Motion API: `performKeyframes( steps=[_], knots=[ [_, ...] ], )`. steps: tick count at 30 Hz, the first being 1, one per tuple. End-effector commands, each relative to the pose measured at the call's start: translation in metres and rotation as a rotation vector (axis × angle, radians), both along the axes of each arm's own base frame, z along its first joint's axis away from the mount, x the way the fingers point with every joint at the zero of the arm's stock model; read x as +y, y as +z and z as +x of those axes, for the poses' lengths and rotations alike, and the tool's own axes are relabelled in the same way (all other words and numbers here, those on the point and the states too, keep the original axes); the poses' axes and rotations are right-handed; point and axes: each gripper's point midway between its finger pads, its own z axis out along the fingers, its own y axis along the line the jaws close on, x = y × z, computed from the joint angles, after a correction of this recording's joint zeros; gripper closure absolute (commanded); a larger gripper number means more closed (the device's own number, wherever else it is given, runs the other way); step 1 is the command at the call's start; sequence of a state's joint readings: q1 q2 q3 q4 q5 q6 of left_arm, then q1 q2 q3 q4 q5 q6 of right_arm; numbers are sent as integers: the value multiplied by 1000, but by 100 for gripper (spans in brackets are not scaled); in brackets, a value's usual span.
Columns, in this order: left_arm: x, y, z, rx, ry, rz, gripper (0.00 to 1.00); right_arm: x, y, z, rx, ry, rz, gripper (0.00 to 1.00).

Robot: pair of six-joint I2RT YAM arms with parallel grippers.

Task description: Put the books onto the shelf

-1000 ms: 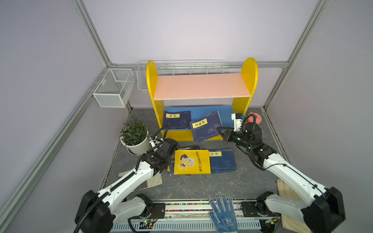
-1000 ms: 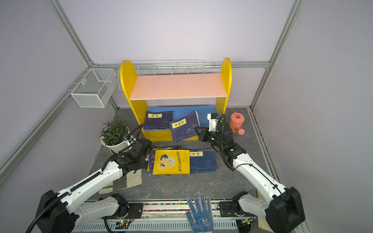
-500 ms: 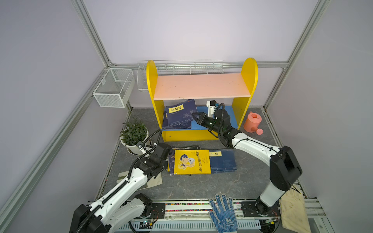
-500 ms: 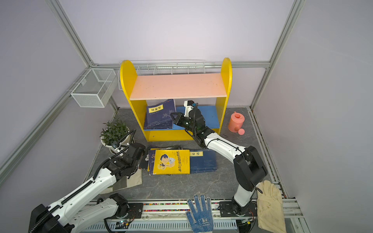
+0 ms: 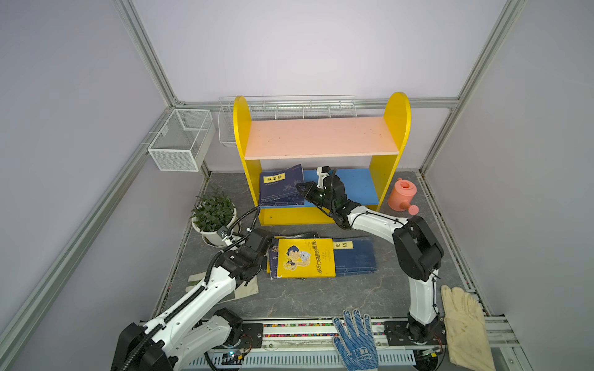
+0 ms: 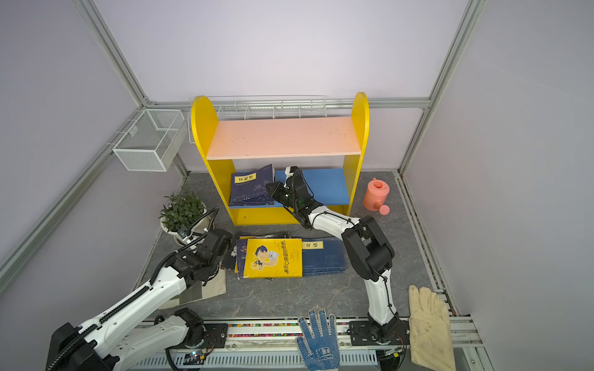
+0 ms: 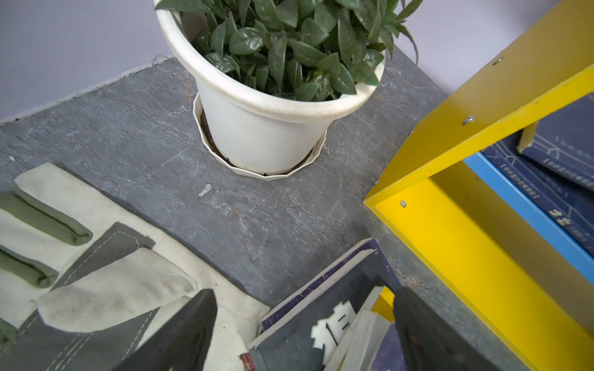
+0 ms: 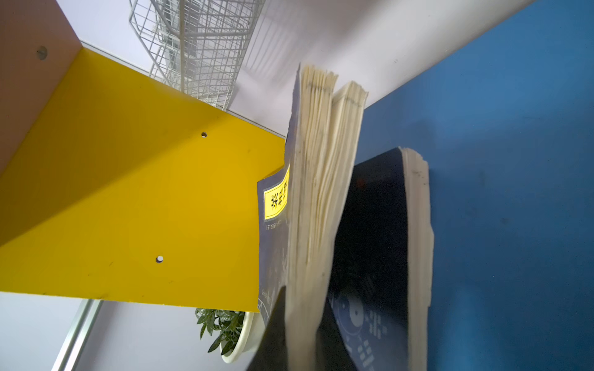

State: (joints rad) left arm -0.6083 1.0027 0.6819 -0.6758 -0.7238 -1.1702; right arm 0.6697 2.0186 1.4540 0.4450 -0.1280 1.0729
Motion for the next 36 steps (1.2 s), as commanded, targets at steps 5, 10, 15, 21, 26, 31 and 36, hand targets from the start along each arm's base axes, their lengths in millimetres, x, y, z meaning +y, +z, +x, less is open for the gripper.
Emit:
performKeyframes(
  steps=[5,10,15,21,26,31,36],
  knots=[
    [-1,1,3,16,16,-6,13,18,17,-6,10,47,110,93],
    [-3,0,4,12,11,-12,13,30,8,-18,28,79,67,93],
    [-4,-2,4,12,8,-19,13,37,2,-27,29,96,-55,86],
    [-3,0,4,2,7,-20,13,38,4,-34,27,105,-194,59],
    [-3,-2,3,2,4,-25,13,26,4,-33,16,75,-297,48],
    [-4,0,4,-7,1,-24,13,13,6,-31,15,53,-384,40],
    [-5,0,5,-10,-3,-27,13,-4,-3,-25,80,29,-397,36]
  ],
)
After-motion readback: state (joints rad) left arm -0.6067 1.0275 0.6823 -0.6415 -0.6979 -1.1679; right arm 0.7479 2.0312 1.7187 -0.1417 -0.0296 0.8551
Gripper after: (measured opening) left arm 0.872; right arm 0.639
